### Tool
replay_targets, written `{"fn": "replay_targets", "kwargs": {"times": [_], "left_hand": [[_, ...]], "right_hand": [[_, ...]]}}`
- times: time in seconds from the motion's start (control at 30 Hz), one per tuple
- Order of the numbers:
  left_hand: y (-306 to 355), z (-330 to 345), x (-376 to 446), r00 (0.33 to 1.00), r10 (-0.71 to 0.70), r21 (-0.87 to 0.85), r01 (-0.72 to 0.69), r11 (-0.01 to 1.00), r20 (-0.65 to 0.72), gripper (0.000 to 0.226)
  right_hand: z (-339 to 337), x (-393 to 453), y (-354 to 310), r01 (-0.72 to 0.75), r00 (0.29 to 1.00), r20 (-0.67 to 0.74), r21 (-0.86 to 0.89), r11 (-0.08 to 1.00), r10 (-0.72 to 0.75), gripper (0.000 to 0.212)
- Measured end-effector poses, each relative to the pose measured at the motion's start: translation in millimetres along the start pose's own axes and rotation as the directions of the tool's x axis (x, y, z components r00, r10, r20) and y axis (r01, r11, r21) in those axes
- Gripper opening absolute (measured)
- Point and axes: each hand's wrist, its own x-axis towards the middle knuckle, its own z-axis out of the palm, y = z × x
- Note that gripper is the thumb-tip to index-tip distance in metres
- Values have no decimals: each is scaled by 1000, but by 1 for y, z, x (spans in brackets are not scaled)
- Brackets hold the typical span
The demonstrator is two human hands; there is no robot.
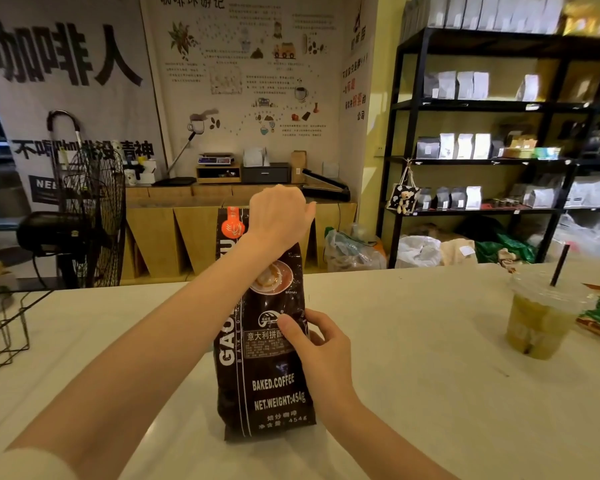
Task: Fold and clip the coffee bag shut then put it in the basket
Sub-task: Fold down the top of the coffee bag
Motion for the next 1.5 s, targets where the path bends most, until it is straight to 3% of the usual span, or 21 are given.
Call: {"fn": "replay_targets", "kwargs": {"times": [0.47, 0.7, 0.93, 1.07, 1.23, 1.3, 1.4, 1.5], "left_hand": [[-5, -2, 1, 992, -34, 20, 36, 999, -119, 50], [-4, -3, 3, 996, 77, -101, -82, 992, -46, 48], [-7, -5, 1, 992, 90, -152, -76, 986, 91, 43], [-11, -5, -1, 999, 33, -262, -43, 964, -43, 49], [-14, -19, -2, 992, 5, -318, -46, 947, -127, 54], [-15, -23, -2, 987, -6, -325, -47, 944, -162, 54], [-20, -28, -5, 972, -30, -360, -58, 931, -233, 55], [-26, -32, -7, 951, -70, -400, -60, 915, -303, 54]], "right_hand": [[-1, 1, 7, -8, 999, -44, 123, 992, 14, 18], [0, -2, 13, 102, 992, -77, 79, 992, -96, 18], [2, -6, 15, 201, 979, -39, -7, 979, -201, 19], [-8, 8, 5, 208, 978, -12, -46, 977, -209, 25], [-5, 27, -4, -85, 981, 176, 30, 996, 79, 23], [0, 26, -3, -152, 974, 184, 98, 984, 132, 17], [3, 29, -4, -168, 973, 182, 134, 977, 142, 24], [6, 28, -2, -95, 978, 191, 70, 993, 81, 26]]}}
